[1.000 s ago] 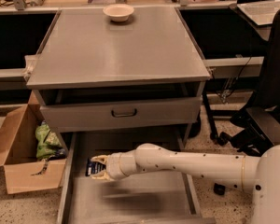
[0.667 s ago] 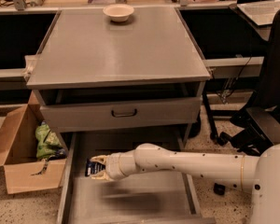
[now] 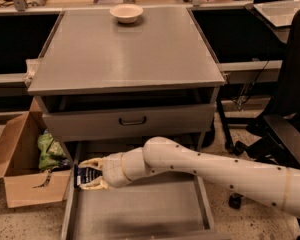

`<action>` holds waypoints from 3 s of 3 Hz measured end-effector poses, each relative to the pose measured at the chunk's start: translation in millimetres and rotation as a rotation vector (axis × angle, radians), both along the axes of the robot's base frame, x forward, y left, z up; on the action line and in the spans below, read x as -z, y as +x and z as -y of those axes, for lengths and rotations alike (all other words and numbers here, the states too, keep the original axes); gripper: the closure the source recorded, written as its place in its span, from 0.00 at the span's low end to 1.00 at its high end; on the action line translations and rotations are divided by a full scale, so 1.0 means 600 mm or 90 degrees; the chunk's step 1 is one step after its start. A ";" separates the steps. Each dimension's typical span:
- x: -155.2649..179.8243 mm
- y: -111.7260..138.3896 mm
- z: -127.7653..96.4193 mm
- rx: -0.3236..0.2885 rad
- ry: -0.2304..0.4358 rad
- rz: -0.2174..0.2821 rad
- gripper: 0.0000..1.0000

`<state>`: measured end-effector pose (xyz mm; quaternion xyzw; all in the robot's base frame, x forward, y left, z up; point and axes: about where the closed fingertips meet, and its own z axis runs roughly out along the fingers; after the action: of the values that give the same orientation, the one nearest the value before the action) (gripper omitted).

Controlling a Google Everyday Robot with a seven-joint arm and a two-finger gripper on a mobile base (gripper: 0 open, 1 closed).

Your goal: Pick rxbar blueberry from middle drawer and place on counter

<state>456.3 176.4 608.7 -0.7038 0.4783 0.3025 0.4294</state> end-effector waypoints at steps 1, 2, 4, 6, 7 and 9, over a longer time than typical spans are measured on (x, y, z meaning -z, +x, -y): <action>-0.087 -0.034 0.006 -0.020 0.021 0.027 1.00; -0.087 -0.034 0.006 -0.020 0.021 0.027 1.00; -0.312 -0.019 0.103 0.055 0.178 0.108 1.00; -0.411 0.030 0.188 0.094 0.219 0.128 1.00; -0.432 0.055 0.187 0.107 0.216 0.125 1.00; -0.529 0.217 0.191 0.185 0.157 0.085 1.00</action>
Offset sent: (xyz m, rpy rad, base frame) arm -0.0159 -0.0035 0.0407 0.0237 -0.0335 0.0250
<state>586.3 61.9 926.2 -0.5883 0.5045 0.2460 0.5822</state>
